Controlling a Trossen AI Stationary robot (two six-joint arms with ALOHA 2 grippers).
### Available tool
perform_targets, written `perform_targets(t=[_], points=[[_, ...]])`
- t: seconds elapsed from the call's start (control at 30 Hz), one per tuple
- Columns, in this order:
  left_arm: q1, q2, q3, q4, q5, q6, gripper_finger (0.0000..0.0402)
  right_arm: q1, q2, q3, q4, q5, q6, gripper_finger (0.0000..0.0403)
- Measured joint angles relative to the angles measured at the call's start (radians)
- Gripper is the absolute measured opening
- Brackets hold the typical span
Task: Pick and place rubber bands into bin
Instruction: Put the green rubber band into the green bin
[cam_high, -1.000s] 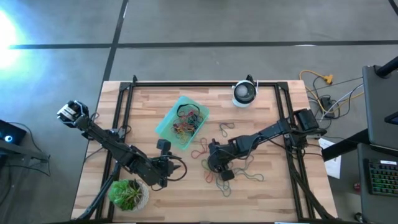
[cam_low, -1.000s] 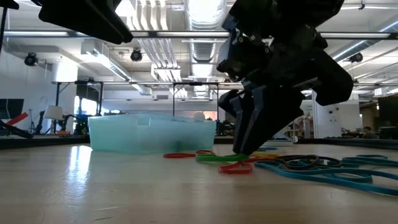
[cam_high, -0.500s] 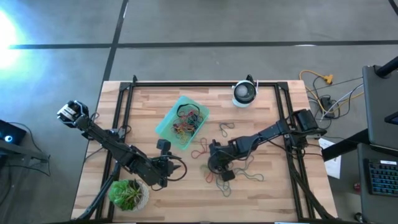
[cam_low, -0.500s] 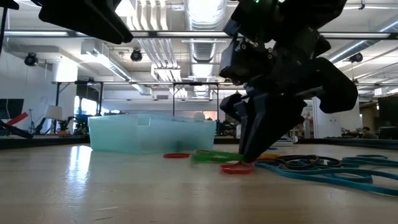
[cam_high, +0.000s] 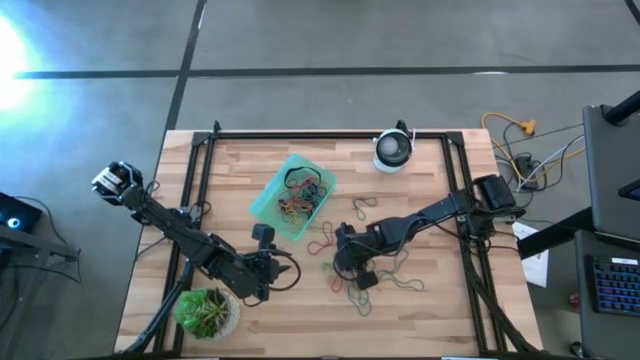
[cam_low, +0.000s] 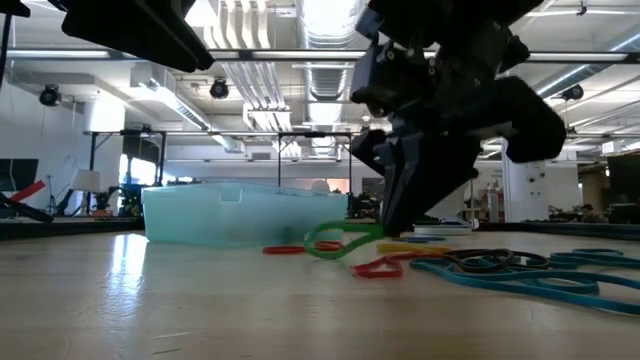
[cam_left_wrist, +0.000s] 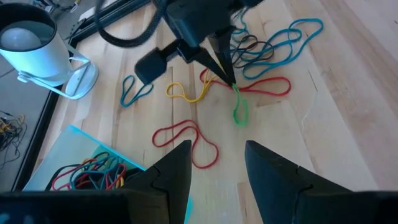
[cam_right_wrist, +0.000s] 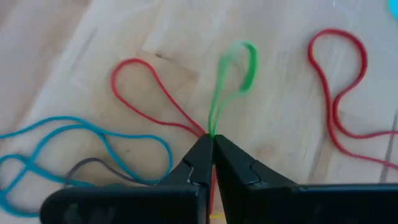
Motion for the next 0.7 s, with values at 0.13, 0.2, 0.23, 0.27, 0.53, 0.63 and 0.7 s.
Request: perform_targets(t=[0.13, 0.2, 0.23, 0.27, 0.53, 0.63, 0.7], points=[[0.000, 0.000, -0.001, 0.000, 0.000, 0.000, 0.0135, 0.002, -0.026, 0.027, -0.047, -0.001, -0.019, 0.0009], [0.000, 0.000, -0.001, 0.000, 0.000, 0.000, 0.0135, 0.001, -0.043, 0.037, -0.051, 0.020, -0.040, 0.0009], [0.000, 0.000, -0.001, 0.000, 0.000, 0.000, 0.0135, 0.001, -0.046, 0.046, -0.049, 0.045, -0.051, 0.0009], [0.000, 0.000, -0.001, 0.000, 0.000, 0.000, 0.0135, 0.000, -0.054, 0.054, -0.051, 0.070, -0.068, 0.0009], [0.000, 0.000, -0.001, 0.003, 0.000, 0.000, 0.0135, -0.068, -0.062, 0.155, -0.055, 0.227, -0.214, 0.0009], [0.000, 0.000, -0.001, 0.004, 0.000, 0.000, 0.0135, -0.118, -0.062, 0.191, -0.056, 0.238, -0.237, 0.0009], [0.000, 0.000, -0.001, 0.005, 0.000, 0.000, 0.0135, -0.157, -0.062, 0.214, -0.057, 0.238, -0.247, 0.0009]])
